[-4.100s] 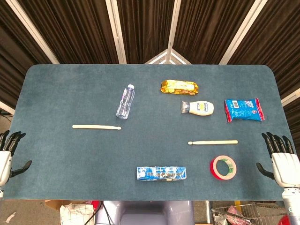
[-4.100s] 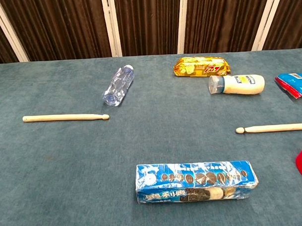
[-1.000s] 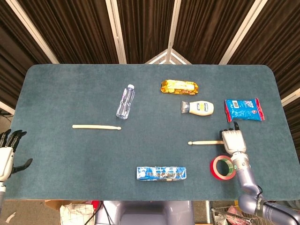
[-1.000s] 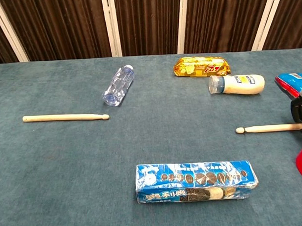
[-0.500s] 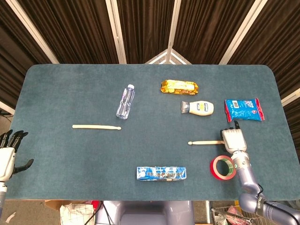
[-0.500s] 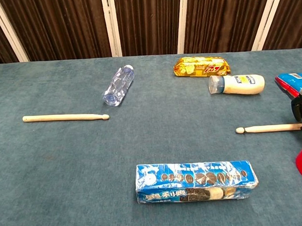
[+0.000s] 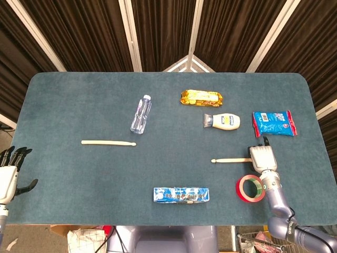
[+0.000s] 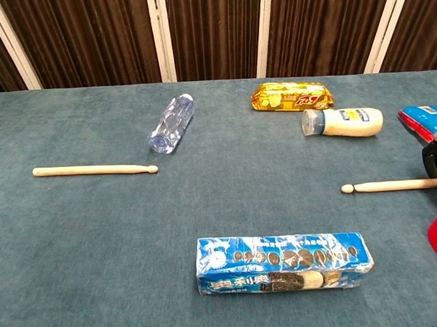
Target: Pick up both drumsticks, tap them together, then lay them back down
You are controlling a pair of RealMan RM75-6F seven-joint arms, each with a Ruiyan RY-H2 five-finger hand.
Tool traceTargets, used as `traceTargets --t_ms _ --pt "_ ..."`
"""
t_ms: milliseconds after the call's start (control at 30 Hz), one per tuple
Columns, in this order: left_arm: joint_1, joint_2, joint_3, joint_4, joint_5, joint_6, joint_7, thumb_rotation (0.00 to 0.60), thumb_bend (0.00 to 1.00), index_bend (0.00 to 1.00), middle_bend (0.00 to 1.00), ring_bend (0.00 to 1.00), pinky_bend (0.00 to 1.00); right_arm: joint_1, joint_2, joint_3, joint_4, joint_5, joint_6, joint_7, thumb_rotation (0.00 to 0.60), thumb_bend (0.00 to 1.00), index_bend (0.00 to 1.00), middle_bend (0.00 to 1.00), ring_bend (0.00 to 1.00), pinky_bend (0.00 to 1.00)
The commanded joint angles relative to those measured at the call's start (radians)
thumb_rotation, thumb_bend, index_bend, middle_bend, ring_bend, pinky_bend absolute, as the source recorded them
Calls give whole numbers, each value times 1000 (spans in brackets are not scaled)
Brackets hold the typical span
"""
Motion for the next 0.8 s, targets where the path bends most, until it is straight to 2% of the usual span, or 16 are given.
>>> traceTargets --t_ms 33,367,800 --pt "-1 -1 0 0 0 0 1 600 309 161 100 0 0 1 -2 0 5 -2 -2 5 600 373 529 510 378 0" --pt "-2 -2 2 0 -2 -3 5 600 310 161 94 0 0 -2 -12 -5 29 -11 -6 22 600 381 556 527 383 0" --pt "-4 -4 2 2 -4 -6 7 600 309 161 94 0 0 -1 -12 -9 32 -46 -1 45 600 399 664 554 401 0"
